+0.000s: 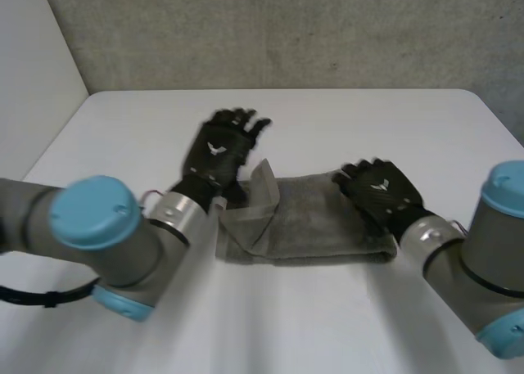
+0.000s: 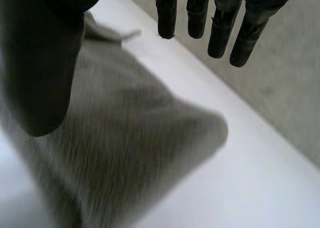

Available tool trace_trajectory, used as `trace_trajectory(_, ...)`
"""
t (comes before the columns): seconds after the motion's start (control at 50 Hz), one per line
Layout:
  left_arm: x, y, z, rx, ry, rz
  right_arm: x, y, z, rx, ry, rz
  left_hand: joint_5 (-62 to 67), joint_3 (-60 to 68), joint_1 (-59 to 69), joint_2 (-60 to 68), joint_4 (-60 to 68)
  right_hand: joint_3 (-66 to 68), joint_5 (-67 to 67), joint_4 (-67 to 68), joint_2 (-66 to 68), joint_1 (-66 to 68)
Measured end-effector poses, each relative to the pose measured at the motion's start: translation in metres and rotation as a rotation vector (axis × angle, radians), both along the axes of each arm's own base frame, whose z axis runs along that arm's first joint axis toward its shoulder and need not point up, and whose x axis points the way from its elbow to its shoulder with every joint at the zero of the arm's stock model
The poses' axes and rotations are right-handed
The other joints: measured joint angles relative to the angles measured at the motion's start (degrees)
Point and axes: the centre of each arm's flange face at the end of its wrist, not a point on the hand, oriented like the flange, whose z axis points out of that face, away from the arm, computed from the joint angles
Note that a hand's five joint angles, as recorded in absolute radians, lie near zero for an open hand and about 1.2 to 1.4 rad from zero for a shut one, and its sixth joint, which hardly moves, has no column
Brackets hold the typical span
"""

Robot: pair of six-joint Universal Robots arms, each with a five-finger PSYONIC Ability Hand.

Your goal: Fold the towel.

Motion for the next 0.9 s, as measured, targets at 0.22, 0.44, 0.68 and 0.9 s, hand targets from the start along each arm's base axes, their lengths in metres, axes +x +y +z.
trace_trajectory(0.22, -0.03, 0.014, -0.045, 0.086, -0.059, -0.027, -0.03, -0.01, -0.038, 0.12, 0.041, -0.068, 0.0, 0.31, 0.37, 0.42, 0.38, 4.21, 5.96, 3.48, 3.83, 5.4)
trace_trajectory(0.44, -0.048, 0.027, -0.034, 0.073, -0.046, -0.07, -0.029, -0.011, -0.041, 0.12, 0.043, -0.066, 0.0, 0.31, 0.37, 0.42, 0.38, 4.28, 6.4, 3.53, 3.83, 5.97)
trace_trajectory(0.68, -0.056, 0.03, -0.028, 0.052, -0.03, -0.087, -0.03, -0.01, -0.042, 0.091, 0.036, -0.07, 0.0, 0.58, 0.58, 0.56, 0.61, 10.28, 11.93, 9.94, 10.04, 11.79)
trace_trajectory(0.9, -0.06, 0.023, -0.047, 0.062, -0.049, -0.069, -0.03, -0.011, -0.044, 0.085, 0.031, -0.075, 2.22, 3.36, 3.48, 3.4, 3.41, 21.01, 21.41, 19.68, 21.02, 21.71)
